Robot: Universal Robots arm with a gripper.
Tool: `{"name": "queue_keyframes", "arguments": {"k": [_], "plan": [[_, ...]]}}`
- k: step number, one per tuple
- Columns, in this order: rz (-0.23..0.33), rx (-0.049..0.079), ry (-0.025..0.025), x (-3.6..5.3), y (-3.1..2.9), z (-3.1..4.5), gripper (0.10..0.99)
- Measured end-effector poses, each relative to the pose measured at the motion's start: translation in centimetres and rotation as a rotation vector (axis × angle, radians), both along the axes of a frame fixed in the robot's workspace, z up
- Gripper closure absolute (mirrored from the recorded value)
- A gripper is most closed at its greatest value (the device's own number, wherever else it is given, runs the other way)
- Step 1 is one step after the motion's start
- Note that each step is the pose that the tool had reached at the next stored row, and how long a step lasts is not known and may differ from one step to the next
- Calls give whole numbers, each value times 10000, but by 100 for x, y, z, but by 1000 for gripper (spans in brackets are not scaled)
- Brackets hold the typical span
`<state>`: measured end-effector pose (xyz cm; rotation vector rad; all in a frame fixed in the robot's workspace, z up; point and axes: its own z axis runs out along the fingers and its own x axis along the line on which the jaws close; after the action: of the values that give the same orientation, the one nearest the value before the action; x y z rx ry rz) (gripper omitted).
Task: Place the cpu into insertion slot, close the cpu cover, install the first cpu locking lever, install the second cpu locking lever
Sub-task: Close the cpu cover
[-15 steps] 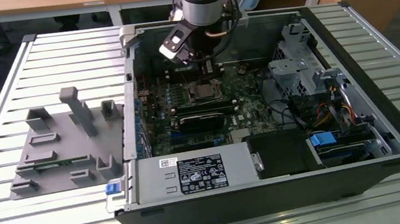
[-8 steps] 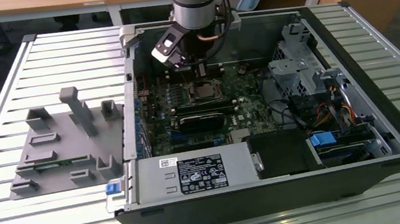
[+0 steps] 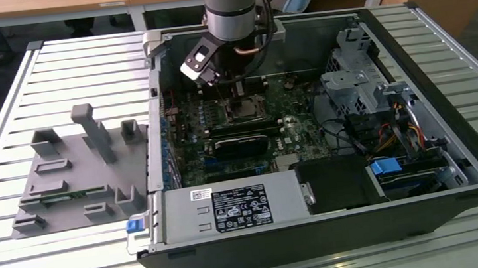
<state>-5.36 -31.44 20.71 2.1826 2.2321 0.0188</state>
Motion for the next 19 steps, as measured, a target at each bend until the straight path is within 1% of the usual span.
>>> {"name": "queue_keyframes", "arguments": {"k": [10, 12, 14, 16, 19], "plan": [[1, -9, 7, 0, -2, -68, 980], [2, -10, 8, 12, -2, -81, 980], [4, -3, 1, 27, 8, -89, 980], [5, 0, 7, 50, 11, -89, 980], [7, 4, 1, 142, 11, -90, 980]]}}
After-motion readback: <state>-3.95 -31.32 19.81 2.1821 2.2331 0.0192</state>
